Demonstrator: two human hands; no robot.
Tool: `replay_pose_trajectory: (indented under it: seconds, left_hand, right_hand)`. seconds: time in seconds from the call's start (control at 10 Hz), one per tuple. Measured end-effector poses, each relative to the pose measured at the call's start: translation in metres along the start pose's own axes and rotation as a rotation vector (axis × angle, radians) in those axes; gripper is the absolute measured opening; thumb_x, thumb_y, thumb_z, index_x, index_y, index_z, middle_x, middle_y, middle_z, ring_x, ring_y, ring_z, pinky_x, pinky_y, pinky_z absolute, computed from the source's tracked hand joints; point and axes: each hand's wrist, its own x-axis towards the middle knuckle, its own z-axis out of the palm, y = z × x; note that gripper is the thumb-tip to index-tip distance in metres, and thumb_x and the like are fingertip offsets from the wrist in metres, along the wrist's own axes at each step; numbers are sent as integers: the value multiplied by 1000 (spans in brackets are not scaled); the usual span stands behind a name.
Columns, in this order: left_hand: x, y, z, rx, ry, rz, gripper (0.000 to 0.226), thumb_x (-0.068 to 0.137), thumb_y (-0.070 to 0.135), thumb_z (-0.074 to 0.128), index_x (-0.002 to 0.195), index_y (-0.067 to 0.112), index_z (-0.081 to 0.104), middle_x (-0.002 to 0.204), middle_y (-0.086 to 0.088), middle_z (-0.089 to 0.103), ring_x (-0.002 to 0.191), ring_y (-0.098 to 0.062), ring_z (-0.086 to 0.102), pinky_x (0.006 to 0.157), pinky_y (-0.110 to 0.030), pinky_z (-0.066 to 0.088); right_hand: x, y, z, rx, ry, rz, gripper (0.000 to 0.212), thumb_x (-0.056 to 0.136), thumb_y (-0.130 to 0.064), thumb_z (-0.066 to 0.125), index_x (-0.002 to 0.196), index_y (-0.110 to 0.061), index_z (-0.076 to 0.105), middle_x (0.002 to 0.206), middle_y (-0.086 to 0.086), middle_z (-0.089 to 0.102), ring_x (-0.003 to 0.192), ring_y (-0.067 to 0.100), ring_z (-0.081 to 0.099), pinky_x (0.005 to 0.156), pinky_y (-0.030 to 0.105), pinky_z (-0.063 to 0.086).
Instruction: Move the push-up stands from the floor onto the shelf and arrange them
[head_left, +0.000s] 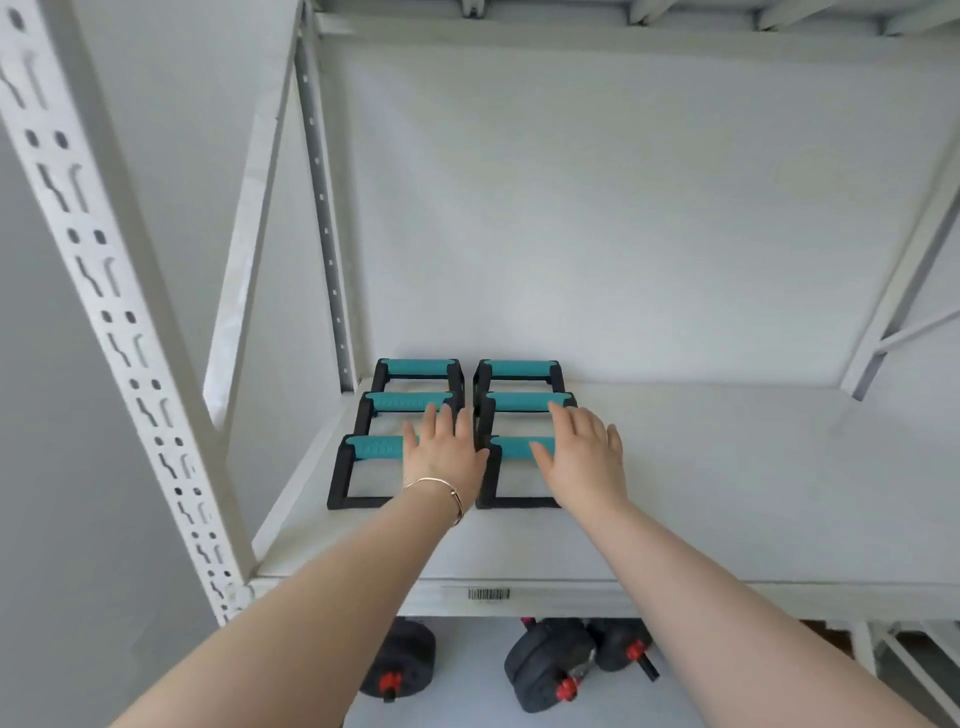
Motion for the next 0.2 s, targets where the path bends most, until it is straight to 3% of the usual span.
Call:
replay_pose_trajectory:
  seconds: [0.2]
  left_hand:
    - [-115,27,10,-130,14,-33,59,100,44,31,153,21,19,161,0,18,150,-21,5,122,-43,9]
  right_hand:
    - [-98,35,-18,78,1,-98,57,92,-44,53,142,-18,42,138,7,54,130,26,48,108,46,40]
